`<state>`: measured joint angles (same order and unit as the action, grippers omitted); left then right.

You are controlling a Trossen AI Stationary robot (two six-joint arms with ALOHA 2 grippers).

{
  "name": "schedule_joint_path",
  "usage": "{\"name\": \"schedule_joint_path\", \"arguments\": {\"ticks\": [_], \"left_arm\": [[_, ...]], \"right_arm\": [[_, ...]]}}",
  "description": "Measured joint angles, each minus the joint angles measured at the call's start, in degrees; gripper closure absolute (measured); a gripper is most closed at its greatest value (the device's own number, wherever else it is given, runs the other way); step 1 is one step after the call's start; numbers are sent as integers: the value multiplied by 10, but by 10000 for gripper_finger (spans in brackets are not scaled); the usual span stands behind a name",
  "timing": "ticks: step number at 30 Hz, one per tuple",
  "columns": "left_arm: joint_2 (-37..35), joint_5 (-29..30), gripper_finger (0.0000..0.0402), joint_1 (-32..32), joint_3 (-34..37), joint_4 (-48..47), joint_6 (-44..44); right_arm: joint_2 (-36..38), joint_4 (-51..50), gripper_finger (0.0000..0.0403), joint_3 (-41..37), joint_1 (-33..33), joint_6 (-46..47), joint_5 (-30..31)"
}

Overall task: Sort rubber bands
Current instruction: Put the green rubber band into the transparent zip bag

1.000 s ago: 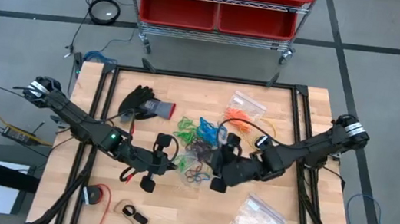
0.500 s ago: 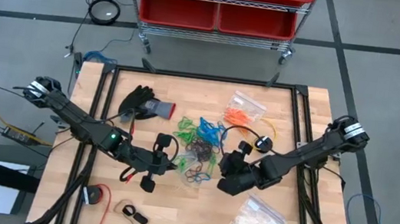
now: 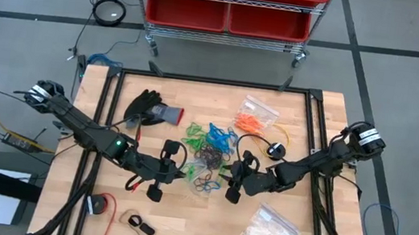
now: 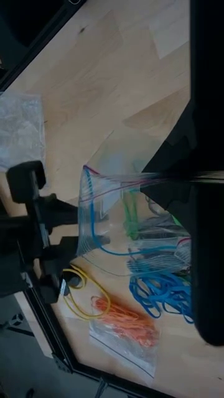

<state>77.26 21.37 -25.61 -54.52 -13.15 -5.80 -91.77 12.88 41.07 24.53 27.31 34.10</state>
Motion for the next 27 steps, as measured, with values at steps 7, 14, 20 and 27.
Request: {"name": "schedule_joint_path", "arguments": {"ticks": [7, 14, 20, 27], "left_arm": [[0, 0, 386, 0, 0, 0, 0], [0, 0, 386, 0, 0, 5, 0], [0, 0, 386, 0, 0, 5, 0], [0, 0, 386, 0, 0, 5, 0]], "right_arm": [[-66, 21, 264, -4, -12, 1, -35], [-134, 27, 303, -2, -21, 70, -18], [-92, -9, 397, -4, -18, 56, -30], [21, -41, 402, -4, -1, 22, 13]]}}
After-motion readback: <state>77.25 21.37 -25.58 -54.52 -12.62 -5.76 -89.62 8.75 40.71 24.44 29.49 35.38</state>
